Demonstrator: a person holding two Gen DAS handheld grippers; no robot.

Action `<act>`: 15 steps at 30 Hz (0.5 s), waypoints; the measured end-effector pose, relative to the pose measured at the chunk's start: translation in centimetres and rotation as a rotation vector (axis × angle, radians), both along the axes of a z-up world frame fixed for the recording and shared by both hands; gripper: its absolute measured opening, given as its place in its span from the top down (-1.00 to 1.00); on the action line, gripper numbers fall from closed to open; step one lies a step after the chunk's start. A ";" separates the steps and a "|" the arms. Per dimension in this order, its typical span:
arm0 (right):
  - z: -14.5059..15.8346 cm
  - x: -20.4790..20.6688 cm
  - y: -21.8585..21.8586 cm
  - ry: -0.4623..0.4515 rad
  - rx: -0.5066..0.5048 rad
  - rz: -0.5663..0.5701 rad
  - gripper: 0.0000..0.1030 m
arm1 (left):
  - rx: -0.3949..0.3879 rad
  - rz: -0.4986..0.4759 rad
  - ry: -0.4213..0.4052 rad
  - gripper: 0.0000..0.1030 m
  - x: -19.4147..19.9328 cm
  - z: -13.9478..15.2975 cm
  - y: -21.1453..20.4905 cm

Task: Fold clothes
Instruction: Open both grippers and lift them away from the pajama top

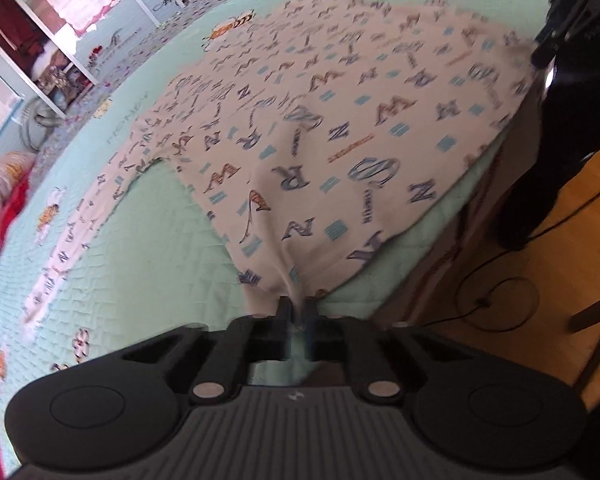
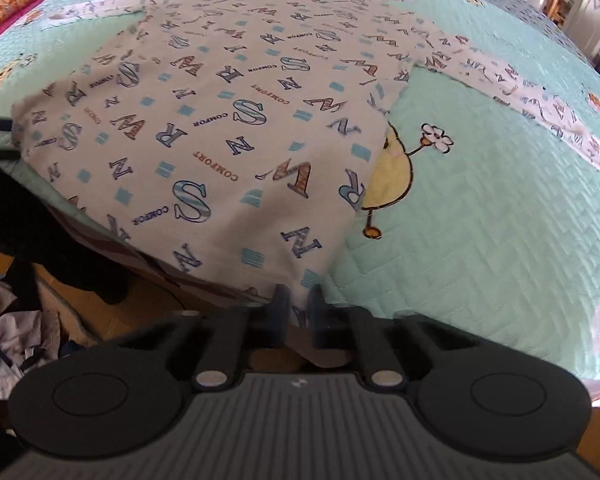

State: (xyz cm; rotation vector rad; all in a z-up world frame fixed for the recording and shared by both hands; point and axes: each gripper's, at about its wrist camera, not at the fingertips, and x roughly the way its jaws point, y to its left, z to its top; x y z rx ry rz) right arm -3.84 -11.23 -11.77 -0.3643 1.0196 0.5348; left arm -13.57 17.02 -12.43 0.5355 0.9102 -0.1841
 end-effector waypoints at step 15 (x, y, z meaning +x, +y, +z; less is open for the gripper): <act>10.9 7.3 -5.7 -0.223 0.441 -0.080 -0.57 | -0.374 0.253 -0.222 -0.36 6.1 9.0 9.0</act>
